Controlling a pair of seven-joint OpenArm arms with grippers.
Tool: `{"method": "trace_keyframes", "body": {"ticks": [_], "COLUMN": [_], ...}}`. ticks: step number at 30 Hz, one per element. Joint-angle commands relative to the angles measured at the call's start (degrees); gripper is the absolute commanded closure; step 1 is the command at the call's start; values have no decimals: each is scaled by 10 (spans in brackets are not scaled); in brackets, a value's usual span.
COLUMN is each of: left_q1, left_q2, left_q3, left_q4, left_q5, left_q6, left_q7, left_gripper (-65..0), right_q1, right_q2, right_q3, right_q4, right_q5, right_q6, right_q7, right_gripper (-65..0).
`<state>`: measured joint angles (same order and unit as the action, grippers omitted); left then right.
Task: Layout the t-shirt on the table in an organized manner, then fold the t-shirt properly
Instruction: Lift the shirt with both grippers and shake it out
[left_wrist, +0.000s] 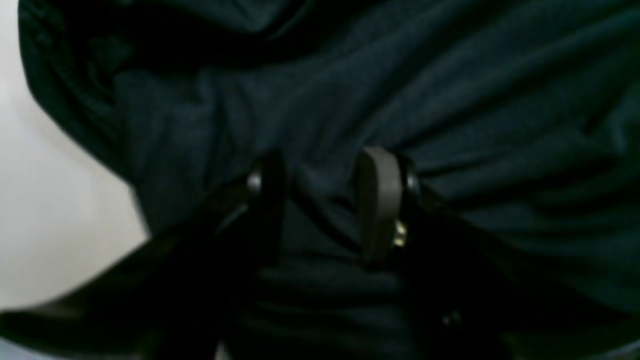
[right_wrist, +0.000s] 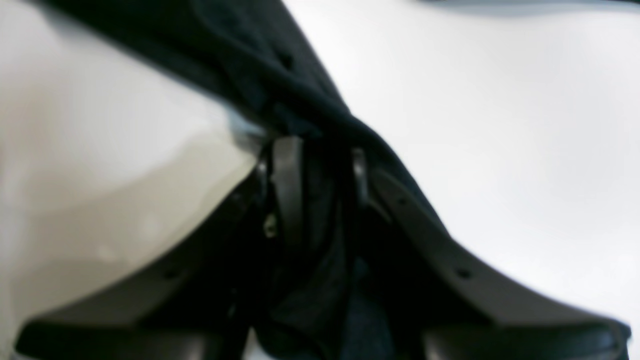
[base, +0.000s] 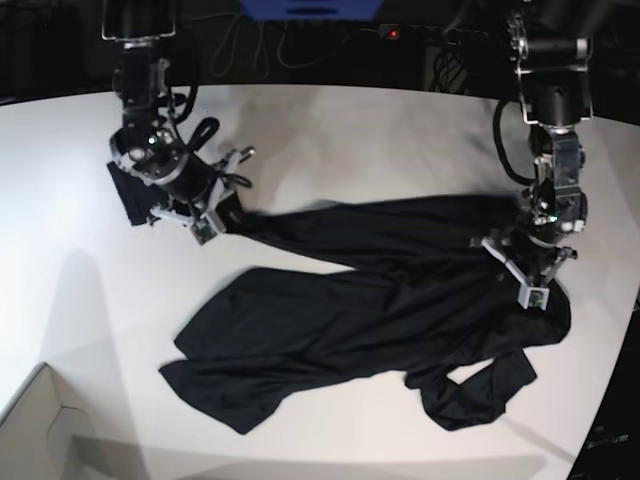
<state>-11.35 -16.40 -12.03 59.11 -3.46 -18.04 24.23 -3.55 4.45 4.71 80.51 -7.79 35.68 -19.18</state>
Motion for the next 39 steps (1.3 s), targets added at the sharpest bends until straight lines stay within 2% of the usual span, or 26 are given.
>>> {"method": "trace_keyframes", "body": {"ticks": [1,5,6,10,14,17,19,22,26,29,31,34,39], "left_q1": [20,94,109,150,161,155,153,123,59,-5,-43,-85,-119], "left_q2": [-5,0,12,62,104,108,108,106,84,77,75,75,75], "left_q3": [-1,3,5,5,10,21,25,24,24,26,28,28,28], "left_q4": [14,99,127,234,337,412,455,479,402,283,200,107,4], "left_q5": [16,15,14,18,16,15,15,18,18,15,18,19,19], "left_q6": [3,3,3,2,2,2,2,2,2,2,2,2,2], "left_q7": [31,32,39,117,174,208,221,225,219,206,175,140,101], "left_gripper": [-238,-238,-238,-238,-238,-238,-238,-238,-238,-238,-238,-226,-98], "right_q1": [21,90,107,164,193,187,165,123,28,-40,-72,-104,-116], "right_q2": [16,36,42,63,71,61,36,-12,-89,-131,-134,-134,-134], "right_q3": [11,36,42,57,84,109,133,149,121,61,12,-62,-163], "right_q4": [-20,-97,-118,-172,-149,-80,-15,75,176,201,202,195,170], "right_q5": [-24,-24,-24,-24,-24,-24,-24,-24,-24,-24,-24,-24,-24], "right_q6": [-9,-9,-9,-9,-9,-9,-9,-9,-9,-9,-9,-9,-12], "right_q7": [-35,-33,-24,22,26,25,25,24,23,23,23,23,23], "right_gripper": [-111,-111,-111,-112,-113,-140,-171,-181,-166,-76,0,0,0]}}
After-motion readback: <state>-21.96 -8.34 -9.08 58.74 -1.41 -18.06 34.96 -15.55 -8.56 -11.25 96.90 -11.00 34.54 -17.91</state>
